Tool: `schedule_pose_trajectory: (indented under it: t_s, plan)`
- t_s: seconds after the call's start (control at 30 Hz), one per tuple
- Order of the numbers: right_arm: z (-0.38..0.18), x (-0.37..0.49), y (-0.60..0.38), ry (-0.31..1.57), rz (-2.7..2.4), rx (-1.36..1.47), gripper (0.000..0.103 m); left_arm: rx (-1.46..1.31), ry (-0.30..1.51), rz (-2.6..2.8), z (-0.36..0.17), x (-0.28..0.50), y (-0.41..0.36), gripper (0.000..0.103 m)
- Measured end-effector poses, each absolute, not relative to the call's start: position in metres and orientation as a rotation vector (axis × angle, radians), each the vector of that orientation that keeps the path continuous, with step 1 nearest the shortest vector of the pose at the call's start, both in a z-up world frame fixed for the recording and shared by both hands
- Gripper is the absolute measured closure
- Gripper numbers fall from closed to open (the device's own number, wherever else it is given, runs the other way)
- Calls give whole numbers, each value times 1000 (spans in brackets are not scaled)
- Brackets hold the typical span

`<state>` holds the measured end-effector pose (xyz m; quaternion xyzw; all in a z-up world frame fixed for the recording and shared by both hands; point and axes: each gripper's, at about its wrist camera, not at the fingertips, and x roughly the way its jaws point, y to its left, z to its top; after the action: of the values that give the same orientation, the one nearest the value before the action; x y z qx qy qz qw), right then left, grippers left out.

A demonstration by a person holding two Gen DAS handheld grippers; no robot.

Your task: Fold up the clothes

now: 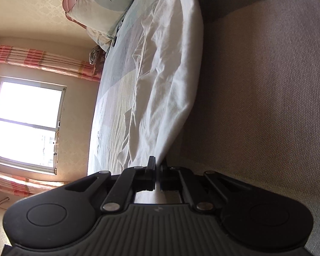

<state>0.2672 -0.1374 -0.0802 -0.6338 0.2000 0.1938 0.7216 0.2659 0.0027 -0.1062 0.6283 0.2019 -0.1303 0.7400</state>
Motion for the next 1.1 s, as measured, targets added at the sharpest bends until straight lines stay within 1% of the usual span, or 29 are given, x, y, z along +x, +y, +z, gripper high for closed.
schedule_pose_trajectory:
  t_s: [0.17,0.2,0.23,0.27,0.33,0.37,0.4,0.47,0.53,0.63,0.7,0.83,0.93,1.0,1.03,1.07,1.1]
  plan:
    - [-76,241,-141,429,424,-1405,96,1392,428,-275,-107,248,3,103]
    - [-77,238,-141,429,419,-1411,96,1404,422,-278,-108,244,4,101]
    - [-79,235,-140,430,413,-1419,96,1416,417,-281,-110,241,4,96]
    - [-80,233,-140,431,407,-1426,92,1427,412,-284,-112,237,5,91]
    - [-86,229,-140,439,411,-1444,82,1425,413,-296,-114,231,6,91]
    - [-89,229,-139,447,412,-1451,68,1422,418,-289,-116,229,6,91]
    - [-93,228,-139,455,415,-1448,56,1420,421,-283,-119,228,7,91]
    - [-97,225,-140,448,402,-1440,53,1432,406,-271,-124,228,7,88]
    - [-99,227,-141,428,386,-1438,50,1458,401,-264,-130,232,5,70]
    - [-102,232,-142,407,364,-1432,45,1459,392,-264,-132,242,2,69]
    - [-103,238,-143,395,347,-1423,40,1447,391,-256,-131,255,-2,66]
    - [-102,257,-142,401,349,-1406,39,1468,396,-278,-131,273,-9,66]
    - [-100,269,-139,410,378,-1424,34,1474,404,-303,-129,280,-11,66]
    - [-97,275,-138,407,372,-1432,21,1465,412,-310,-129,281,-9,67]
    - [-95,278,-138,405,368,-1435,18,1461,415,-314,-128,282,-9,67]
    - [-94,281,-137,404,366,-1436,12,1457,419,-317,-128,282,-8,67]
    - [-92,283,-139,387,361,-1438,5,1453,422,-321,-127,283,-8,68]
